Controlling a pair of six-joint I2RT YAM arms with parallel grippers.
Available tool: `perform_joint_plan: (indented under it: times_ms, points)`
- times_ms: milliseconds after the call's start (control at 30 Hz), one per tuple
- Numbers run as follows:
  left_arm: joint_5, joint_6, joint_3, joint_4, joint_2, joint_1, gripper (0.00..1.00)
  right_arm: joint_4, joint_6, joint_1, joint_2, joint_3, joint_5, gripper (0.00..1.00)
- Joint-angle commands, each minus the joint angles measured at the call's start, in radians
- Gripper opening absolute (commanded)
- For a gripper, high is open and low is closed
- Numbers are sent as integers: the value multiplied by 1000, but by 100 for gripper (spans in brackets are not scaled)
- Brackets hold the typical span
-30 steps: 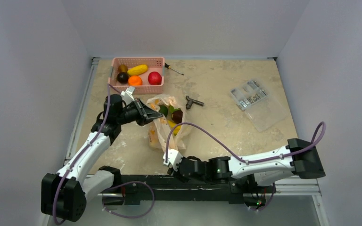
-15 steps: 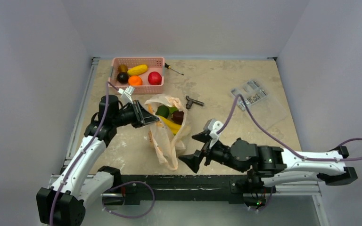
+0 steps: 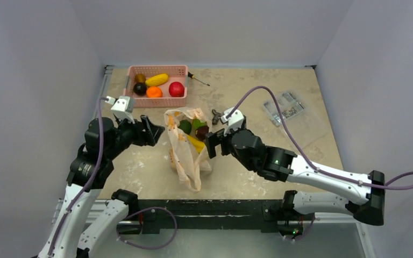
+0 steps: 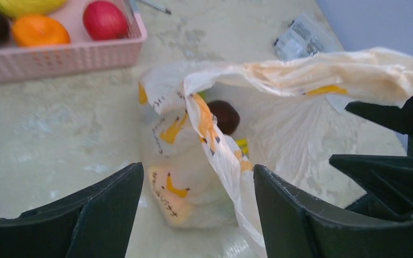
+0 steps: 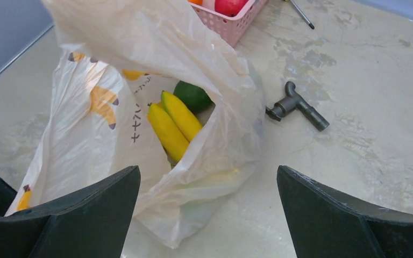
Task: Take the fake fruits out of the plastic bag
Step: Adjust the plastic bag at the center of the board.
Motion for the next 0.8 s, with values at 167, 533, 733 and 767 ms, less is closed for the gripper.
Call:
perform_joint_plan:
  times_ms: [167, 533, 733, 767]
  points:
    - [44, 397, -150, 577, 30, -29, 95, 284, -31, -60, 128, 50, -45, 91]
    - [258, 588, 6, 497, 318, -29, 89, 422, -58, -122, 196, 11, -127, 68]
    - [337, 499, 76, 474, 430, -12, 22, 427, -45, -187, 241, 55, -253, 24]
    - [330, 440, 101, 450, 450, 4, 1, 418, -40, -209, 240, 61, -319, 10]
